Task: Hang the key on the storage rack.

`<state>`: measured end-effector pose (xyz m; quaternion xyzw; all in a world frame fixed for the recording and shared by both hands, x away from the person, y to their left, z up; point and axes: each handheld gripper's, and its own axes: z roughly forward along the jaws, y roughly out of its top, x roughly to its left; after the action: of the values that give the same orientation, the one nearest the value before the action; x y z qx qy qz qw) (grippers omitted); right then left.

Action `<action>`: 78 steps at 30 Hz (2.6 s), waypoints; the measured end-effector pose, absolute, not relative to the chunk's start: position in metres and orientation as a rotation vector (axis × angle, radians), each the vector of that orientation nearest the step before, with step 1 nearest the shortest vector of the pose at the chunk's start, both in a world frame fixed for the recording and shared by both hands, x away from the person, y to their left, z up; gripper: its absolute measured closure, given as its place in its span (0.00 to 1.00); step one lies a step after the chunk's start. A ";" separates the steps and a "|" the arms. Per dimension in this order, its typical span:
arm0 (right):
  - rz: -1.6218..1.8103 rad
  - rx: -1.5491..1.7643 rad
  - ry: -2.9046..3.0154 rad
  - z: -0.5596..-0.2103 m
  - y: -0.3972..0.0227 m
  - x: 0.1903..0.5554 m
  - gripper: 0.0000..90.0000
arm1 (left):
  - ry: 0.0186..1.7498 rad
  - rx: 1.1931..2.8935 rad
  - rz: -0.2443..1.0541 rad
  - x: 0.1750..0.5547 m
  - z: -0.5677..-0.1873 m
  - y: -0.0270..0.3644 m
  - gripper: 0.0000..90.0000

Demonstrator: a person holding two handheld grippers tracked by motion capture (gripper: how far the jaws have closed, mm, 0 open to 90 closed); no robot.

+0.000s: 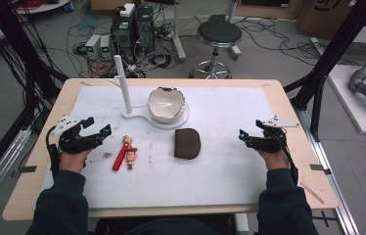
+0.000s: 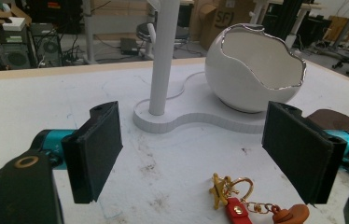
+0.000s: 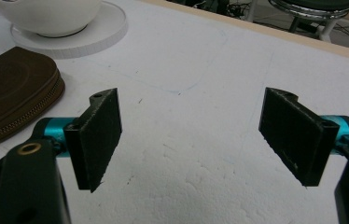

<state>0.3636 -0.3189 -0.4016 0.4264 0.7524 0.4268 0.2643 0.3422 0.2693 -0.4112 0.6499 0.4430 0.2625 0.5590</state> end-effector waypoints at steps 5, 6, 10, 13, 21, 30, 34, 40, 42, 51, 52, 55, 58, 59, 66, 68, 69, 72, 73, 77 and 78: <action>1.151 1.158 2.035 -0.402 -0.320 0.363 0.24 | 1.036 1.550 0.591 0.342 -0.412 0.263 0.24; 1.152 1.158 2.036 -0.402 -0.320 0.363 0.24 | 1.034 1.557 0.583 0.342 -0.412 0.260 0.25; 1.162 1.154 2.044 -0.404 -0.321 0.364 0.24 | 1.030 1.607 0.546 0.343 -0.413 0.246 0.26; 1.164 1.166 2.045 -0.405 -0.323 0.364 0.24 | 1.034 1.639 0.501 0.341 -0.418 0.234 0.26; 1.149 1.145 2.055 -0.405 -0.319 0.362 0.24 | 1.063 1.767 0.463 0.337 -0.426 0.215 0.26; 1.126 1.135 2.073 -0.406 -0.315 0.361 0.24 | 1.068 1.987 0.424 0.342 -0.439 0.201 0.26; 1.122 1.149 2.077 -0.407 -0.315 0.362 0.24 | 1.075 1.993 0.398 0.344 -0.439 0.203 0.27; 1.121 1.153 2.072 -0.407 -0.318 0.360 0.24 | 1.053 2.066 0.330 0.343 -0.442 0.198 0.28; 1.120 1.156 2.070 -0.407 -0.319 0.360 0.24 | 1.059 2.079 0.364 0.342 -0.439 0.195 0.28; 1.110 1.165 2.076 -0.408 -0.319 0.360 0.24 | 1.064 2.204 0.422 0.330 -0.435 0.183 0.36; 1.108 1.164 2.078 -0.408 -0.319 0.360 0.24 | 1.056 2.217 0.435 0.330 -0.435 0.182 0.35; 1.109 1.170 2.077 -0.408 -0.319 0.361 0.24 | 1.043 2.234 0.455 0.328 -0.435 0.178 0.35; 1.104 1.168 2.079 -0.409 -0.319 0.362 0.24 | 1.014 2.252 0.480 0.326 -0.435 0.170 0.41; 1.102 1.173 2.082 -0.409 -0.319 0.362 0.24 | 1.010 2.261 0.495 0.325 -0.435 0.168 0.43; 1.099 1.173 2.087 -0.410 -0.319 0.362 0.24 | 1.037 2.208 0.394 0.332 -0.433 0.179 0.51; 1.101 1.173 2.087 -0.410 -0.319 0.362 0.24 | 1.040 2.176 0.366 0.333 -0.432 0.183 0.51; 1.101 1.173 2.087 -0.410 -0.319 0.362 0.24 | 1.045 2.140 0.338 0.334 -0.429 0.188 0.51; 1.098 1.178 2.091 -0.410 -0.319 0.362 0.24 | 1.047 1.996 0.272 0.335 -0.418 0.202 0.51; 1.098 1.178 2.091 -0.410 -0.319 0.362 0.24 | 1.049 1.946 0.255 0.335 -0.414 0.206 0.51; 1.102 1.178 2.090 -0.410 -0.318 0.362 0.24 | 1.026 1.826 0.219 0.337 -0.399 0.220 0.51; 1.106 1.179 2.088 -0.410 -0.318 0.362 0.24 | 1.016 1.812 0.223 0.338 -0.395 0.222 0.51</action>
<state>0.3622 -0.3184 -0.4101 0.4325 0.7660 0.4059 0.2478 0.3379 0.2222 -0.3949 0.7499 0.4205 0.0923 0.5023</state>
